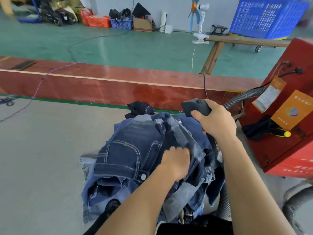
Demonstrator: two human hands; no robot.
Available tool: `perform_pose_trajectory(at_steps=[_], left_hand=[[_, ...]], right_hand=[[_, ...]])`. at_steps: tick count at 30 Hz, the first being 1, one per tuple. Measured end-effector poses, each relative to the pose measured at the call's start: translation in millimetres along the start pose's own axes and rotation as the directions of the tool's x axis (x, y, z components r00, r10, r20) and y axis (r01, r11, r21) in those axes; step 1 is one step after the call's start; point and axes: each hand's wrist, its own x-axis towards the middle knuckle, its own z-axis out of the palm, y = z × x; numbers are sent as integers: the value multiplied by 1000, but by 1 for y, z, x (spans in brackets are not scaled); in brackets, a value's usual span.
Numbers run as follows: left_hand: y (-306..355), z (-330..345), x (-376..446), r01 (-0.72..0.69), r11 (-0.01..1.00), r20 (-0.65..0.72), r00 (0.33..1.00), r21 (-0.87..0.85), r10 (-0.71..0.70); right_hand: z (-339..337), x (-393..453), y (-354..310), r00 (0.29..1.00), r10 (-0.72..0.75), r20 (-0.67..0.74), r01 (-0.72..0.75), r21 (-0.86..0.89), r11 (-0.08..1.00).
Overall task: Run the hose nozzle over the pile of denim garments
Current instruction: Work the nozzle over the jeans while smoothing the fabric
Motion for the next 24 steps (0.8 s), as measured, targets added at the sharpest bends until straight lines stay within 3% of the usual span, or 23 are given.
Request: perform_pose_trajectory(at_steps=[1,3,5,8,10,12,15,24], left_hand=[[0,7,-1,-35,999,86,996,7,34],[-3,13,0,-54,998,124,991,-17,56],[-3,10,3,-29,998,50,998,-54,31],[3,5,7,76,993,-183,979,-92,-92],[7,8,7,155,972,-218,957,-175,-192],[12,18,7,149,973,-82,983,-176,-166],[16,33,9,13,998,139,990,-61,-4],[35,39,14,24,997,292,955,73,-45]], right_hand=[[0,-2,-1,999,-8,38,9,-11,1000],[1,-6,-2,993,-40,111,43,-32,999],[1,-8,-3,983,-53,174,62,-45,997],[-1,-9,-3,976,-58,211,79,-89,993],[-4,-10,-3,977,-67,202,92,-116,989],[-7,-11,-5,979,-87,185,110,-118,987],[-7,-15,-8,976,-118,184,143,-126,982],[32,-39,0,929,-92,359,239,-390,889]])
